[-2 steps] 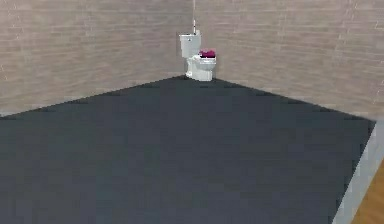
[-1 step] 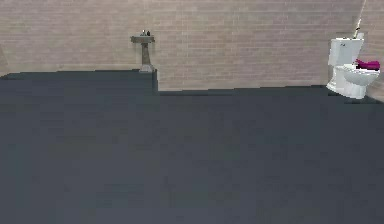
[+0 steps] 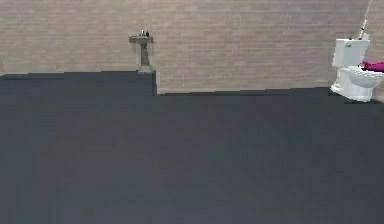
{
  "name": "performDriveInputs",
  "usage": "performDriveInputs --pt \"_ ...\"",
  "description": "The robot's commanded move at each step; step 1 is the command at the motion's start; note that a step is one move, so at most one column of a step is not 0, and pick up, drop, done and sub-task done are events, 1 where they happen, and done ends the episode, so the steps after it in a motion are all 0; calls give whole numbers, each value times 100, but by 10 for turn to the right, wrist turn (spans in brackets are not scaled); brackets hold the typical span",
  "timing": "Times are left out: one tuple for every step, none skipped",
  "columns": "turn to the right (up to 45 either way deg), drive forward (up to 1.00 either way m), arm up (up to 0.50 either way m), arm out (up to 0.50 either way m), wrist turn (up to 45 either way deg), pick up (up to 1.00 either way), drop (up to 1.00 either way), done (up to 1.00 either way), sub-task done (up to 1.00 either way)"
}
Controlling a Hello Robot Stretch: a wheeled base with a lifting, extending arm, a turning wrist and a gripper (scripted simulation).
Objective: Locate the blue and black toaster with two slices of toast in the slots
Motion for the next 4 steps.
performDriveInputs --pt "-450 0 0 0 0 0 0 0 0" --pt "0 25 0 0 0 0 0 0 0" --pt "-30 0 0 0 0 0 0 0 0" --pt "0 100 0 0 0 0 0 0 0"
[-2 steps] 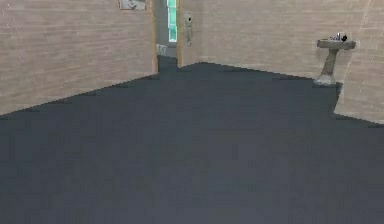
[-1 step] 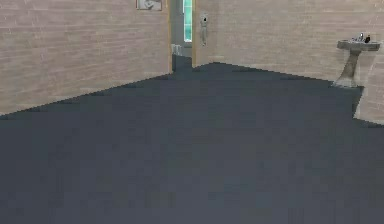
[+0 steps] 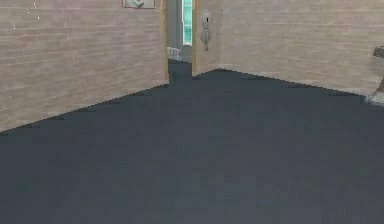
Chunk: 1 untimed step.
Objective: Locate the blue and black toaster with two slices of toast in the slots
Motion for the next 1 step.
performDriveInputs --pt "0 100 0 0 0 0 0 0 0"
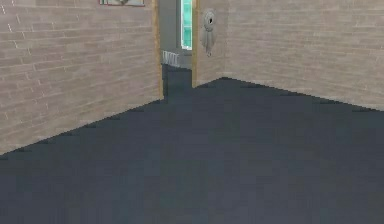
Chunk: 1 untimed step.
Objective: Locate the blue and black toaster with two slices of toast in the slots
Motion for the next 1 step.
performDriveInputs --pt "0 100 0 0 0 0 0 0 0"
